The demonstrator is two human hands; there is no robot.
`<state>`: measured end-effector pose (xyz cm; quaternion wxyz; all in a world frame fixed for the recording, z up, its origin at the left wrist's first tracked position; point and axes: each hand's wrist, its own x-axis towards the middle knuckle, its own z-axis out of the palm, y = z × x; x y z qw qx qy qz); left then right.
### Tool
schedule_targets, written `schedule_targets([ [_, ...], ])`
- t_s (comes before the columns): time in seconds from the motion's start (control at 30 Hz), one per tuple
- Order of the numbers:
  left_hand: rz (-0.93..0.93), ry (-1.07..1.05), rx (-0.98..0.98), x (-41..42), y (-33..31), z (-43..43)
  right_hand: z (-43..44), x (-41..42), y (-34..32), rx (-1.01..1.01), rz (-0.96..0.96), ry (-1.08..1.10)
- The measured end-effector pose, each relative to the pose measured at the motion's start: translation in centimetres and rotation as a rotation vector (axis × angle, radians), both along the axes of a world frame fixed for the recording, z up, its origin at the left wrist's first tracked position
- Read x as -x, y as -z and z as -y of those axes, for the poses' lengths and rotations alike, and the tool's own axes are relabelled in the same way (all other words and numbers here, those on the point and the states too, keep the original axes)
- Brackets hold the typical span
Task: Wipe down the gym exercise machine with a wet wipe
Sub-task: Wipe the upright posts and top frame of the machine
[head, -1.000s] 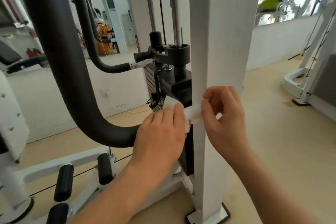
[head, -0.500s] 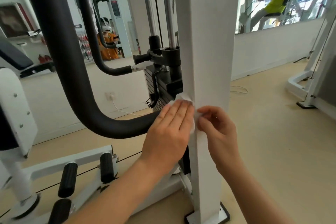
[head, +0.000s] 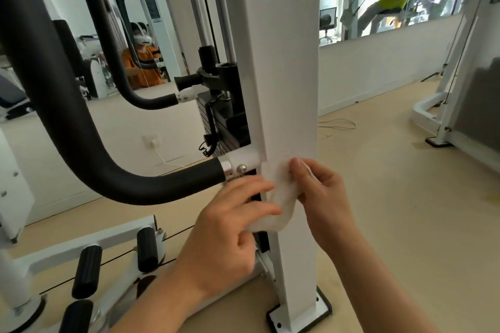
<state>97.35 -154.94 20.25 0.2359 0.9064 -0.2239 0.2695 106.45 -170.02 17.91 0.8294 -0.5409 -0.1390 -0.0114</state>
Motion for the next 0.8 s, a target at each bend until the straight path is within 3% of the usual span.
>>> schedule_targets([
  [0.07,-0.225,0.033,0.533,1.0,-1.0,1.2,0.1,0.0,-0.2,-0.005,-0.004,0.062],
  [0.1,-0.331,0.035,0.695,0.9,-1.2,1.9,0.1,-0.1,-0.3,-0.009,-0.001,0.093],
  [0.2,-0.553,-0.017,0.727,-0.6,-0.4,3.7,0.0,0.4,-0.8,-0.023,0.056,0.159],
  [0.27,-0.601,-0.031,0.822,-1.3,0.3,5.1,0.0,0.7,-1.0,-0.006,0.102,0.199],
  [0.37,-0.428,-0.132,0.89,-1.9,0.3,6.0,0.3,0.4,-1.5,0.094,0.168,0.281],
  [0.43,-0.195,-0.212,0.711,-2.6,-0.3,5.6,0.6,-0.6,-1.6,0.133,0.164,0.377],
  [0.53,0.252,-0.356,-0.008,-4.6,-2.4,4.8,1.3,-2.6,-1.2,0.205,0.106,0.594],
  [0.6,0.385,-0.398,-0.388,-5.9,-4.0,4.7,2.2,-2.6,-0.6,0.282,0.081,0.788],
  [0.7,0.408,-0.439,-0.63,-7.6,-5.8,4.7,1.3,0.8,0.7,0.271,0.275,0.902],
  [0.8,0.425,-0.423,-0.661,-8.5,-6.5,4.7,-3.1,1.9,2.0,0.422,0.439,0.675],
])
